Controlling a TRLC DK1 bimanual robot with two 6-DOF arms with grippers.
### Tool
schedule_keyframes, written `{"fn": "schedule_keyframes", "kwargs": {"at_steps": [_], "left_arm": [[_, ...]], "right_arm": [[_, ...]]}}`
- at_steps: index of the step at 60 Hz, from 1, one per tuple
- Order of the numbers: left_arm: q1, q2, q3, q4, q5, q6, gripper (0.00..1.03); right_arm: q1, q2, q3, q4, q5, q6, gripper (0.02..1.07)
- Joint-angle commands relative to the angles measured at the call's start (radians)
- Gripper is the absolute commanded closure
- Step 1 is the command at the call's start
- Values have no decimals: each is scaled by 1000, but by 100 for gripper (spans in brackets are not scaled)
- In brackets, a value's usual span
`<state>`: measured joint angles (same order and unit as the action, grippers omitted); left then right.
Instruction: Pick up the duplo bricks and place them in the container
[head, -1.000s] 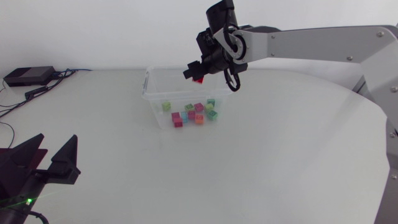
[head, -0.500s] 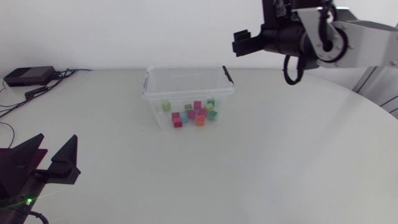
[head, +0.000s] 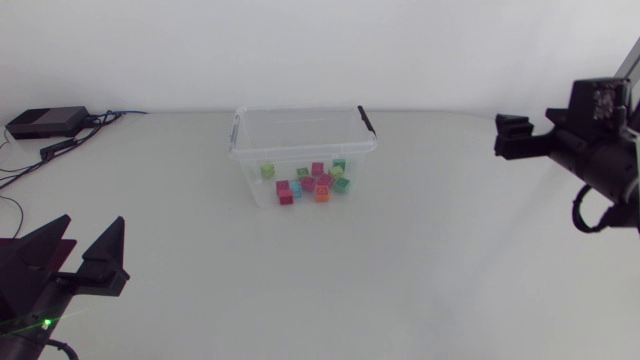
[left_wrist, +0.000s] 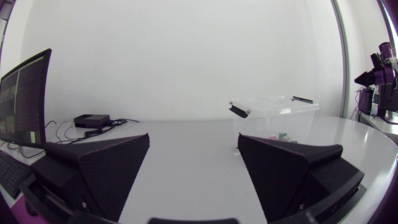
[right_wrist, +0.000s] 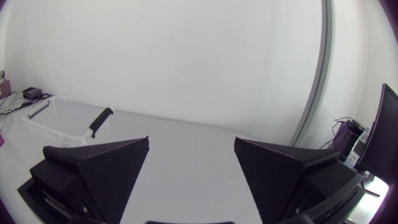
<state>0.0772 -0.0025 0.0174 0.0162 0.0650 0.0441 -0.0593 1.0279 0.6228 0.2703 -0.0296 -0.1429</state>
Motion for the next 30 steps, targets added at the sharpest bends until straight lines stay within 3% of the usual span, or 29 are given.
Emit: {"fn": "schedule_keyframes", "kwargs": {"at_steps": [1,17,30], "left_arm": [[3,-11,-19,-2,-8,-20,4],[3,-11,-19,-2,-8,-20,4],[3,-11,-19,-2,-8,-20,4]], "right_arm": [[-59,-74,-94,33,-36,-18,8],[-100,-285,-281,60,-41,-18,8],[-66,-374,-293,17,-26,-43,8]]}}
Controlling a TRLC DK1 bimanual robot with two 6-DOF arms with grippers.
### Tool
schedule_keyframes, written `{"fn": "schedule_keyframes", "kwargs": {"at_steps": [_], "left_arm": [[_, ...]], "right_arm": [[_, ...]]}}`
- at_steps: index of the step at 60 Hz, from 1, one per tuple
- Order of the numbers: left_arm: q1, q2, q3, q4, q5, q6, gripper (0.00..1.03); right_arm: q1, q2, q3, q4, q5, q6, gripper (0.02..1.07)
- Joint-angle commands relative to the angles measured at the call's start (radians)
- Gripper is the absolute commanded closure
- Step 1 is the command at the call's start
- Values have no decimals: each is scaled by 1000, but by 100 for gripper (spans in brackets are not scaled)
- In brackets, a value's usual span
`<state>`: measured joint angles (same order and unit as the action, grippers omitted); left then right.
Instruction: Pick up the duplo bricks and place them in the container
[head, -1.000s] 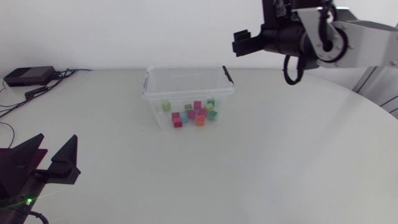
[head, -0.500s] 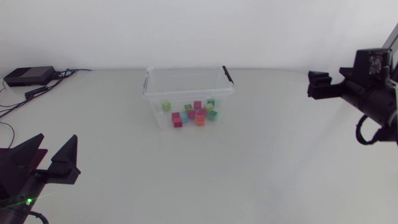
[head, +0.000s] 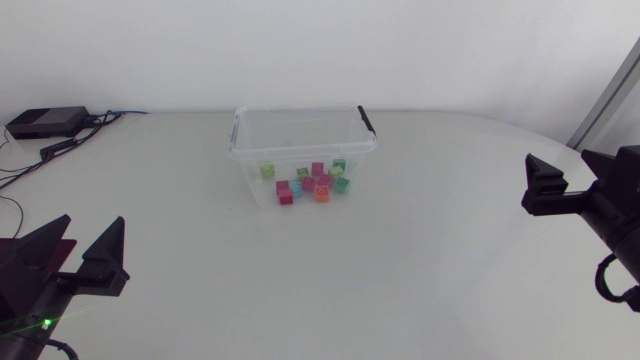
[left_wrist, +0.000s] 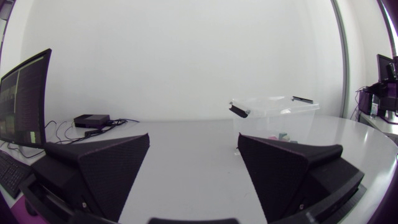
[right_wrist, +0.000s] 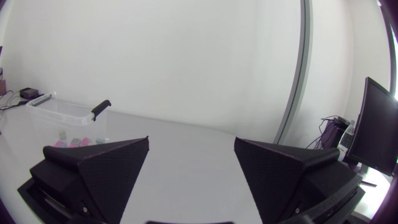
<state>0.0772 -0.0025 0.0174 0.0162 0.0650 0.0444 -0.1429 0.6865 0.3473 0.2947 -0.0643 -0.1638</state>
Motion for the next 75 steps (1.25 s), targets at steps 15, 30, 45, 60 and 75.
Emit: {"fn": "schedule_keyframes", "kwargs": {"at_steps": [15,30,45,60,75], "left_arm": [[-3,-10,-19,-3,-12,-22,4],[-28,-6,-18,-8,-30,-29,4],[-51,-2,-18,-12,-47,-36,4],[-74,2,-17,-16,-63,-43,4],[-77,2,-17,-16,-65,-44,4]], "right_arm": [[55,-222,-73,-87,30,-30,8],[86,-382,-168,-159,42,37,8],[112,-524,-252,-222,52,96,8],[139,-667,-336,-286,63,156,7],[143,-686,-347,-295,64,164,7]]}}
